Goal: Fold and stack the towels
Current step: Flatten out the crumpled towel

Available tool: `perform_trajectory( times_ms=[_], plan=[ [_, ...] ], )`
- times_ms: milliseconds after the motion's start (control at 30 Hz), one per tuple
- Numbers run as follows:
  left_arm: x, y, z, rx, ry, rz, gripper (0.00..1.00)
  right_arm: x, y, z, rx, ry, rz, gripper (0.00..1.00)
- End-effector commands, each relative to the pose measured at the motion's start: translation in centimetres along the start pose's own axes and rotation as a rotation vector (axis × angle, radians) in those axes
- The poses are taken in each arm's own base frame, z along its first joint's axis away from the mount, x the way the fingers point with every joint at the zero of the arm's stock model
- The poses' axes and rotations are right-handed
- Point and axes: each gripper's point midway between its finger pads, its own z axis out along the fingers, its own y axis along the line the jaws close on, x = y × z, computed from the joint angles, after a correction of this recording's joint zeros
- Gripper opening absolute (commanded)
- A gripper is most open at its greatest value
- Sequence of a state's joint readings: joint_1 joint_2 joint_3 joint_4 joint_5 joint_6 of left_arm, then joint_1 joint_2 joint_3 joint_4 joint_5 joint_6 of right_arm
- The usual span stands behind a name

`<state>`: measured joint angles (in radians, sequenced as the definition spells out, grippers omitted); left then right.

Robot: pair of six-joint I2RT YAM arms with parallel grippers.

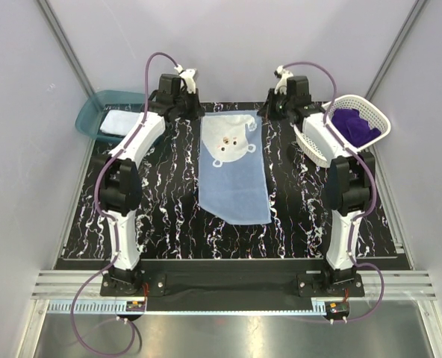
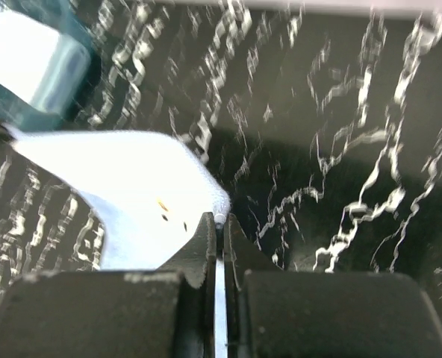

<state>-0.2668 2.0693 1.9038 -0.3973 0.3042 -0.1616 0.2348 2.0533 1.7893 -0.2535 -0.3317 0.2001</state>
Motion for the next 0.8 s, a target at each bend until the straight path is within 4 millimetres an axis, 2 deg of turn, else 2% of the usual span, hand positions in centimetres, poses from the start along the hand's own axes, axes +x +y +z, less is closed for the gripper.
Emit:
perform_trajectory(
  times_ms=[0,33,67,100,133,167,200,233,267,300,333,367,400,433,467,500,533,567,633,733,767],
  plan=[
    [-6.5,-3.0,-4.9,0.061,-0.176,0.073,0.0,-8.3,2.8,-4.3,-0.022,-0.152,-0.088,0.0],
    [-6.8,-3.8,-5.9,0.063,-0.189,0.074,0.0,-9.6,4.1,-6.4,-0.036,-0.178,-0.077,0.0],
    [-8.2,-4.6,-8.7,0.045,-0.24,0.088,0.0,-9.1,5.1,-7.4,-0.06,-0.163,-0.065,0.0],
    [-7.5,-4.9,-9.5,0.036,-0.231,0.087,0.0,-8.7,5.8,-8.5,-0.071,-0.153,-0.053,0.0],
    [-7.3,-5.7,-10.5,0.037,-0.234,0.083,0.0,-9.6,8.1,-11.8,-0.103,-0.193,-0.057,0.0],
    [-8.2,-7.2,-13.3,0.059,-0.266,0.093,0.0,-7.4,8.9,-12.4,-0.127,-0.146,-0.052,0.0],
    [-6.5,-7.7,-14.1,0.068,-0.205,0.083,0.0,-6.0,11.4,-13.5,-0.162,-0.122,-0.065,0.0],
    [-5.8,-8.8,-15.5,0.084,-0.186,0.104,0.0,-6.3,13.7,-17.0,-0.193,-0.16,-0.095,0.0],
    [-4.9,-9.3,-16.7,0.08,-0.17,0.112,0.0,-3.9,14.4,-17.6,-0.212,-0.113,-0.097,0.0],
    [-4.7,-10.6,-20.3,0.086,-0.2,0.13,0.0,-2.4,15.9,-19.1,-0.248,-0.084,-0.098,0.0],
    [-2.4,-11.1,-20.8,0.092,-0.166,0.128,0.0,-2.3,18.1,-22.9,-0.307,-0.129,-0.12,0.0],
    [-1.5,-11.7,-22.2,0.104,-0.173,0.127,0.0,0.4,18.6,-23.7,-0.347,-0.08,-0.113,0.0],
    [-1.0,-12.6,-24.1,0.125,-0.19,0.123,0.0,1.1,19.3,-25.4,-0.381,-0.091,-0.116,0.0],
    [0.0,-14.4,-27.1,0.177,-0.223,0.111,0.0,1.0,20.6,-29.2,-0.431,-0.15,-0.123,0.0],
    [0.4,-15.8,-29.0,0.234,-0.247,0.111,0.0,2.6,21.0,-30.3,-0.475,-0.131,-0.119,0.0],
    [0.7,-16.9,-30.6,0.276,-0.272,0.107,0.0,2.9,21.7,-31.9,-0.514,-0.146,-0.111,0.0],
    [1.3,-18.8,-33.3,0.345,-0.307,0.087,0.0,3.0,22.5,-34.9,-0.56,-0.202,-0.132,0.0],
    [2.2,-19.7,-34.0,0.389,-0.299,0.072,0.0,3.6,22.8,-35.3,-0.595,-0.214,-0.125,0.0],
    [2.7,-21.4,-36.3,0.465,-0.32,0.022,0.0,3.8,23.8,-38.1,-0.649,-0.25,-0.083,0.0],
    [3.0,-22.8,-37.1,0.537,-0.304,-0.025,0.0,2.9,25.0,-41.2,-0.714,-0.319,-0.05,0.0],
    [2.9,-23.0,-36.7,0.534,-0.285,-0.027,0.0,2.0,25.1,-42.3,-0.702,-0.362,-0.047,0.0]
  ],
)
